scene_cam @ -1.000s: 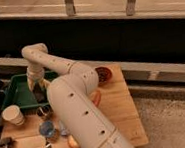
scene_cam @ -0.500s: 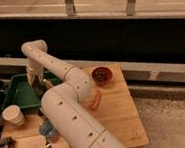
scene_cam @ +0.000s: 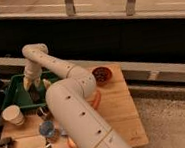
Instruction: Wipe tray with eraser
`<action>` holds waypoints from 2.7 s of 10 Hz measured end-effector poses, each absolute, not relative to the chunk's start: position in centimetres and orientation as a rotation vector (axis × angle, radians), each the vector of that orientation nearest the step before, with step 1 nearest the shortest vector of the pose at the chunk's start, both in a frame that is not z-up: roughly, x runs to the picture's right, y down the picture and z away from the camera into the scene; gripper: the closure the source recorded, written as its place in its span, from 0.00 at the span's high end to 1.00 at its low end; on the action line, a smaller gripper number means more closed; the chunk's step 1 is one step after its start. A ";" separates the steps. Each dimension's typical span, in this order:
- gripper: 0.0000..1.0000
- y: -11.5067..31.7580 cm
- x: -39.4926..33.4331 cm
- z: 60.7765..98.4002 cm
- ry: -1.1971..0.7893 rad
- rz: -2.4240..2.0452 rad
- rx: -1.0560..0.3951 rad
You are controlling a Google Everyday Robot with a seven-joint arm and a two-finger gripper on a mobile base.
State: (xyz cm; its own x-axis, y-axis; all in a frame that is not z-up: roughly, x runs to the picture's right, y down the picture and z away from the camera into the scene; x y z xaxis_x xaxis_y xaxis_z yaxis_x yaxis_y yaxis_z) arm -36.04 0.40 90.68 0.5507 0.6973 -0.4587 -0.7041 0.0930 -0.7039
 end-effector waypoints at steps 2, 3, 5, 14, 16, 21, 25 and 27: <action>0.00 0.7 -33.1 90.8 0.089 1.052 -1.034; 0.00 0.5 -32.1 90.9 0.149 1.048 -0.977; 0.00 -0.7 -31.3 91.4 0.254 1.034 -0.814; 0.00 -0.6 -36.4 90.6 0.003 1.005 -0.934; 0.00 0.2 -35.7 90.5 0.040 0.985 -0.966; 0.00 -1.9 -32.3 92.5 0.117 1.068 -0.838; 0.00 -1.6 -36.3 93.0 0.002 1.057 -0.899; 0.00 -0.1 -38.7 91.9 -0.052 1.024 -0.952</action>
